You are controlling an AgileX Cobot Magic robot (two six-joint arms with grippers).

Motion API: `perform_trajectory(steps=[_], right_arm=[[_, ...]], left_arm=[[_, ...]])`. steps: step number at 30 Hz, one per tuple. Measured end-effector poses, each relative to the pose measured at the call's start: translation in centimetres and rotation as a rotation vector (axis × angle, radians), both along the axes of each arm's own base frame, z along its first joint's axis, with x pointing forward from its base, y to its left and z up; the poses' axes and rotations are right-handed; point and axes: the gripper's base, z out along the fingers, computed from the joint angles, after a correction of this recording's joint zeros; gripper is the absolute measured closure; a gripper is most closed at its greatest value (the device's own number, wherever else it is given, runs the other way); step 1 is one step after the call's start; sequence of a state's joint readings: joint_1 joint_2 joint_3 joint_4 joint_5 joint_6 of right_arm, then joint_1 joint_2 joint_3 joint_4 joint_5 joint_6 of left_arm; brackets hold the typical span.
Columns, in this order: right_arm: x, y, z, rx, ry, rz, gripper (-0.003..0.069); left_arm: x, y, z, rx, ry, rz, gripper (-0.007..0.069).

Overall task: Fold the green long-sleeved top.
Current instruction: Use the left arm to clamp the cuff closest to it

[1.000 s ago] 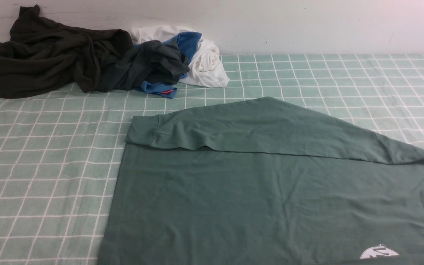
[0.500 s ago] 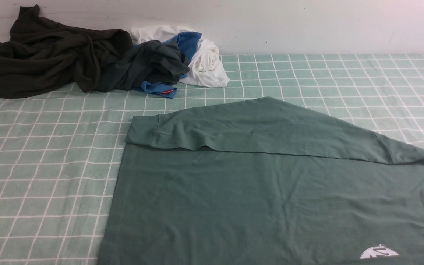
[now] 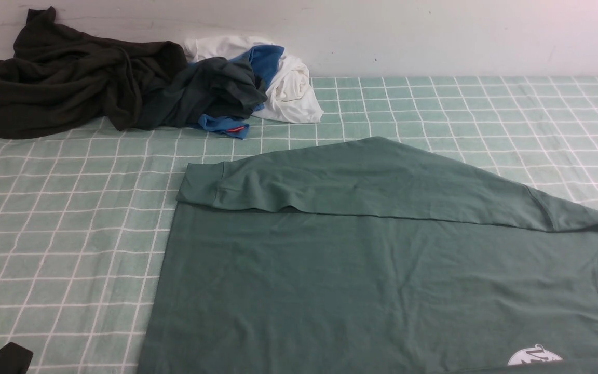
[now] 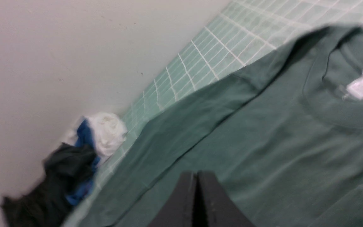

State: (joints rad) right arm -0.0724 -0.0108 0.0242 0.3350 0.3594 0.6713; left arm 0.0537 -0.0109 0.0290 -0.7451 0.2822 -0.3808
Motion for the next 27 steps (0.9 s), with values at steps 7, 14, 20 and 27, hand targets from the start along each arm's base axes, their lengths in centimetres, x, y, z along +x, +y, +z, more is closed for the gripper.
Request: perform_trajectory(steps=[7, 14, 20, 27], right_arm=[[0.0, 0.3, 0.0, 0.158, 0.003, 0.005, 0.0673], [0.0, 0.3, 0.0, 0.044, 0.002, 0.036, 0.0673], [-0.3, 0.5, 3.9, -0.31, -0.085, 0.115, 0.0673], [3.6, 0.5, 10.8, -0.681, 0.059, 0.244, 0.0673]], left_arm=[[0.0, 0.0, 0.1, -0.027, -0.005, 0.004, 0.0628], [-0.5, -0.1, 3.5, 0.286, -0.145, -0.029, 0.0628], [-1.0, -0.9, 7.9, 0.595, -0.19, -0.155, 0.0628], [3.5, -1.0, 11.8, 0.918, 0.234, -0.518, 0.0627]])
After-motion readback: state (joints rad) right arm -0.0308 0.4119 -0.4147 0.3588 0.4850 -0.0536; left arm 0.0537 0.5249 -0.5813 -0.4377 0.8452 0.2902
